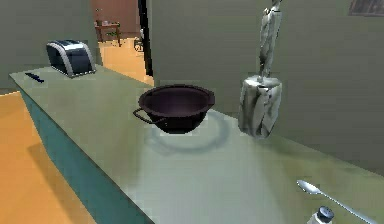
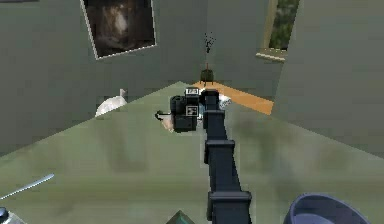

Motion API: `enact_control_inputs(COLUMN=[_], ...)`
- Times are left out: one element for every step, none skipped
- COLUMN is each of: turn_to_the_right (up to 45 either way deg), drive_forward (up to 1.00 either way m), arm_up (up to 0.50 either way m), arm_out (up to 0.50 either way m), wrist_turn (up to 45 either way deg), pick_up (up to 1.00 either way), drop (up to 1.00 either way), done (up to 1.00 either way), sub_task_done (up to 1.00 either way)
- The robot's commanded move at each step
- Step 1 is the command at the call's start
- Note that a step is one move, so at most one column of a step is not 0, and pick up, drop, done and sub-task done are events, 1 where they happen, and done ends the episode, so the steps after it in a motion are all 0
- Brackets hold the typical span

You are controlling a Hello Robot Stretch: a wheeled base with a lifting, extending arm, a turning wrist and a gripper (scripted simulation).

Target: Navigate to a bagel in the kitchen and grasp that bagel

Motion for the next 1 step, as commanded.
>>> enact_control_inputs(turn_to_the_right=[0.0], drive_forward=[0.0], arm_up=[0.0], arm_out=[0.0], wrist_turn=[0.0], pick_up=[1.0], drop=[0.0], done=[0.0], sub_task_done=[0.0])
